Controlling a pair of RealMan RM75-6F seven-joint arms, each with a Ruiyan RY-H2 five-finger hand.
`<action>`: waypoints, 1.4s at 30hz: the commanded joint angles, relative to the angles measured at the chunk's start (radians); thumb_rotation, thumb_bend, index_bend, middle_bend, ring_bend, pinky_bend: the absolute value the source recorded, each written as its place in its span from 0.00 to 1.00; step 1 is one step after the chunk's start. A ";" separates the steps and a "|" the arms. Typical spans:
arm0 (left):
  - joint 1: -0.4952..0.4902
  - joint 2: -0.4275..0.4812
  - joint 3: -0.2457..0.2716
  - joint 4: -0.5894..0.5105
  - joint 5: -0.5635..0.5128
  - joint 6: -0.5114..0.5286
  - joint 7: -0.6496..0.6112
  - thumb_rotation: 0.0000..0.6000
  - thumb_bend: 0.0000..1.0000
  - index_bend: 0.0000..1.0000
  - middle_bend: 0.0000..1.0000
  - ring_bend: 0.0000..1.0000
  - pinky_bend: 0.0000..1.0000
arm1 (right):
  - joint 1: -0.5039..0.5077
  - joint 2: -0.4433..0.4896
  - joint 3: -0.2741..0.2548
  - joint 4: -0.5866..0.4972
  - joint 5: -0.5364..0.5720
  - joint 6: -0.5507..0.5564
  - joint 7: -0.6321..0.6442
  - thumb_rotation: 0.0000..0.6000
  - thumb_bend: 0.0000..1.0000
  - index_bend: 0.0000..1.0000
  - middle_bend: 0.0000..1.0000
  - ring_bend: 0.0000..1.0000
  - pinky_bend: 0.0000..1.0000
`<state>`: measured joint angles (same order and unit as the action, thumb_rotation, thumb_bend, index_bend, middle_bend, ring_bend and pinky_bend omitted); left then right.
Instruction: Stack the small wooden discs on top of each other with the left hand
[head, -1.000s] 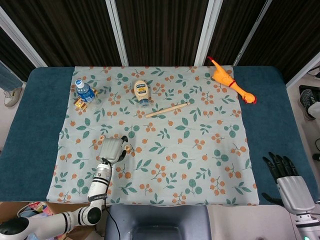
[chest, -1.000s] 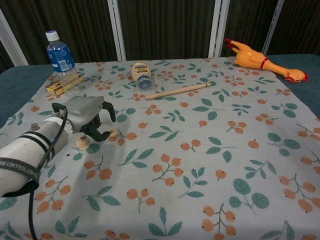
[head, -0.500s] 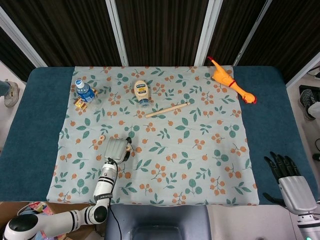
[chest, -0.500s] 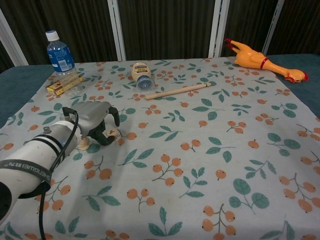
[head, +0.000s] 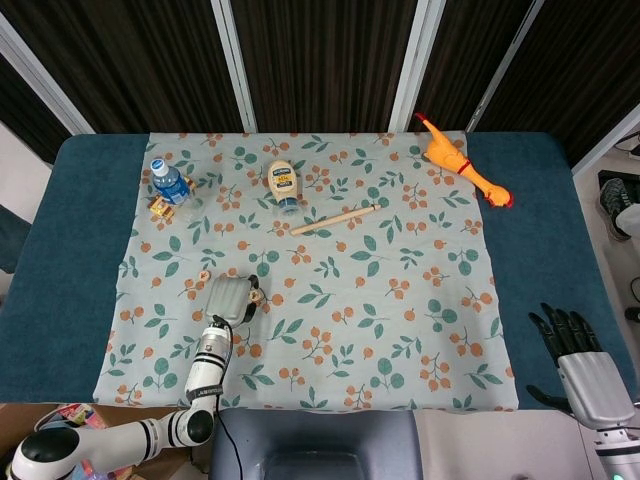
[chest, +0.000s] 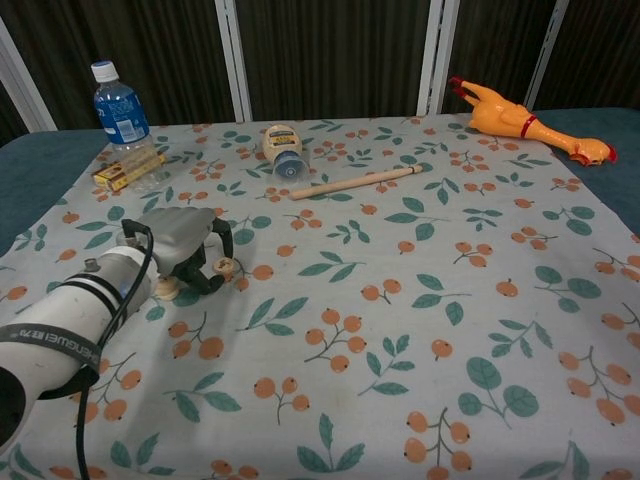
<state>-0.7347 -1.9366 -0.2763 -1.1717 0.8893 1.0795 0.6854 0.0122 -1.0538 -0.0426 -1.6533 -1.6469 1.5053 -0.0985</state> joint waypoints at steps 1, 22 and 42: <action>-0.001 -0.003 0.002 0.005 0.005 0.001 -0.007 1.00 0.38 0.43 1.00 1.00 1.00 | 0.000 0.001 0.000 -0.001 0.000 0.000 0.000 1.00 0.08 0.00 0.00 0.00 0.00; 0.004 0.006 0.010 0.017 0.019 0.010 -0.030 1.00 0.38 0.50 1.00 1.00 1.00 | 0.000 0.000 0.000 -0.002 0.002 -0.003 -0.005 1.00 0.08 0.00 0.00 0.00 0.00; 0.095 0.184 0.069 -0.261 0.123 0.132 -0.058 1.00 0.38 0.52 1.00 1.00 1.00 | -0.003 -0.006 -0.005 -0.002 -0.008 0.000 -0.018 1.00 0.08 0.00 0.00 0.00 0.00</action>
<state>-0.6453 -1.7588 -0.2128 -1.4260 1.0102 1.2066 0.6312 0.0093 -1.0599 -0.0477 -1.6550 -1.6556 1.5056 -0.1169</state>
